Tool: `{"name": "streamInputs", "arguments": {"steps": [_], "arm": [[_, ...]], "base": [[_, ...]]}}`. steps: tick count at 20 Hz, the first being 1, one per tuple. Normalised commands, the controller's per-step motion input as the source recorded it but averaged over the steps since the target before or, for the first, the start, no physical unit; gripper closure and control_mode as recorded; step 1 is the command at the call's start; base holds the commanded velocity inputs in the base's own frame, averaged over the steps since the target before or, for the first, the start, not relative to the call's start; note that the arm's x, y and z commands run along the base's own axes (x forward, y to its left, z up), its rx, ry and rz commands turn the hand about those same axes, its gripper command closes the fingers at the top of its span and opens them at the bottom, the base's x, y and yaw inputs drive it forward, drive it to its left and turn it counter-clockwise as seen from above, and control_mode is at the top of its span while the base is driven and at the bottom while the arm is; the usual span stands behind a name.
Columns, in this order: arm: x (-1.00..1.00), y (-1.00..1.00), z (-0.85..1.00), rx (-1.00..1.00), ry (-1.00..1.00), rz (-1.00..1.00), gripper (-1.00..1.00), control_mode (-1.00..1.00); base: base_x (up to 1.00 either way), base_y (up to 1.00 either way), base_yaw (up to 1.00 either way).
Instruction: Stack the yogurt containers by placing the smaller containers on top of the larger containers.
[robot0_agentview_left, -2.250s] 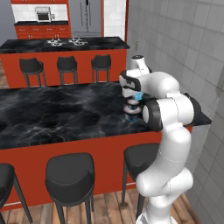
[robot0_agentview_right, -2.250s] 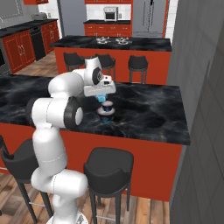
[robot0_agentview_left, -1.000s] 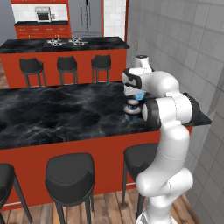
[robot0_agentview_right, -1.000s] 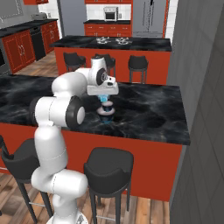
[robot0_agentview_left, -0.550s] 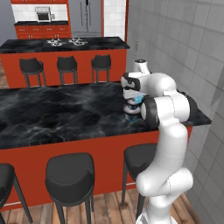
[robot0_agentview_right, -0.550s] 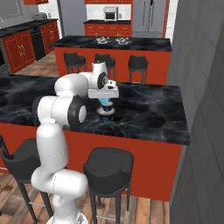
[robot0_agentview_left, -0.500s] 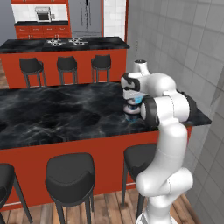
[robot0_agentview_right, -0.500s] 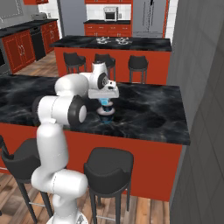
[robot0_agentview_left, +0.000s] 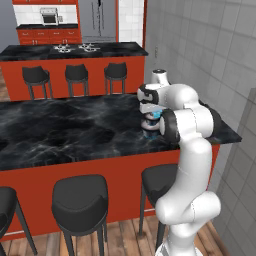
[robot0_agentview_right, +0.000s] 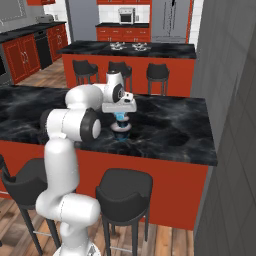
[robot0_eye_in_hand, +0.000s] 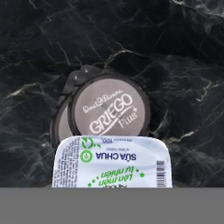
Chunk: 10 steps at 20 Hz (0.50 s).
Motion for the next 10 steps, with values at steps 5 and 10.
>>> {"name": "streamInputs", "arguments": {"steps": [5, 10], "arm": [[0.15, 0.0, 0.0, 0.0, 0.0, 0.0, 1.0, -1.0], [0.19, 0.0, 0.0, 0.0, 0.0, 0.0, 1.0, -1.0]], "base": [[0.0, 0.0, 0.0], [0.0, 0.0, 0.0]]}}
